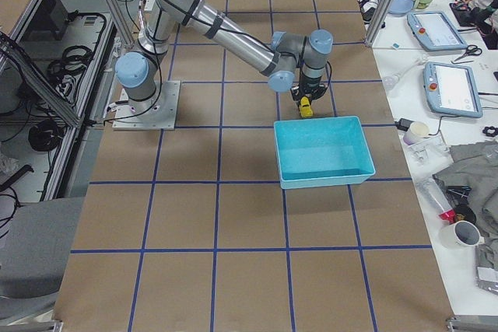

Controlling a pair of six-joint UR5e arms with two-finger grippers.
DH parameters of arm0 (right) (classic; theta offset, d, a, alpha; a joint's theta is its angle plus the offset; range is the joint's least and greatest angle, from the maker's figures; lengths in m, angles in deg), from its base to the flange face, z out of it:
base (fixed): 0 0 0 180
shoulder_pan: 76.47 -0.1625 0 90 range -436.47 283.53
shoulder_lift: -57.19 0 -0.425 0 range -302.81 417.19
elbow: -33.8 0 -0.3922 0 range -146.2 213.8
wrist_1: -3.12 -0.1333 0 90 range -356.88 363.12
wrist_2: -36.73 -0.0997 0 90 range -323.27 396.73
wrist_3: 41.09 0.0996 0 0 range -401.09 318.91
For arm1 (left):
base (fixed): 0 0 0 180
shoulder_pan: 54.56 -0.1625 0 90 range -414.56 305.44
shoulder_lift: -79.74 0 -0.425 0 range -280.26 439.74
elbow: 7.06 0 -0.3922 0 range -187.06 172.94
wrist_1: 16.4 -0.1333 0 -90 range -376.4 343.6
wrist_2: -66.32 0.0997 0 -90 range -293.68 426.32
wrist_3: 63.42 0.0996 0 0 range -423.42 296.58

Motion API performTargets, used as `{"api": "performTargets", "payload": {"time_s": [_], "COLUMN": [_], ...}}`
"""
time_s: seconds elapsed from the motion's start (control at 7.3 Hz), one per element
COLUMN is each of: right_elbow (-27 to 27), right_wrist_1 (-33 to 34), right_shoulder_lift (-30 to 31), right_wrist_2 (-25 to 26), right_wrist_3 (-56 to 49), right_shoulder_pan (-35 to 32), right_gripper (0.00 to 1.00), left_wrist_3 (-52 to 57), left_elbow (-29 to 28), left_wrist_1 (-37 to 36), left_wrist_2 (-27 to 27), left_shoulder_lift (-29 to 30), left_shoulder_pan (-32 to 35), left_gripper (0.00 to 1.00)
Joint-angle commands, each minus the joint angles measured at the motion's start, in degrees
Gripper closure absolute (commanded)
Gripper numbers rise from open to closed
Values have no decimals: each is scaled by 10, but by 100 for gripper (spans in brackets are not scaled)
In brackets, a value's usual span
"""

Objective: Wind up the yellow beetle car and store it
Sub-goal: 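Lift the car with the right gripper and carry it over the light blue bin, then lower the car into the bin and open the right gripper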

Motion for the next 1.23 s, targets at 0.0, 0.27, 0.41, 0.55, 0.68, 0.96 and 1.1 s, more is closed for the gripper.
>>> {"api": "performTargets", "payload": {"time_s": [0.0, 0.27, 0.41, 0.55, 0.68, 0.96, 1.1], "right_elbow": [70, 167, 200, 207, 207, 187, 153], "right_wrist_1": [-101, -180, -188, -169, -116, -103, -63], "right_shoulder_lift": [44, 12, -18, -51, -84, -101, -101], "right_wrist_2": [1, 2, 14, 16, 16, 3, -21], "right_wrist_3": [-3, -34, -48, -42, -49, -86, -121], "right_shoulder_pan": [50, 126, 130, 136, 141, 157, 159], "right_gripper": [100, 100, 100, 100, 100, 100, 100], "left_wrist_3": [1, 1, 1, 1, 1, 1, 1], "left_elbow": [-1, 0, 0, 0, 0, 0, 0], "left_wrist_1": [0, 0, 0, 0, 0, 0, -1], "left_wrist_2": [0, 0, 0, 0, 0, -1, -1], "left_shoulder_lift": [-1, -2, -1, -1, -1, -1, -1], "left_shoulder_pan": [-3, -3, -3, -3, -3, -3, -3], "left_gripper": [0, 0, 0, 0, 0, 0, 0]}}
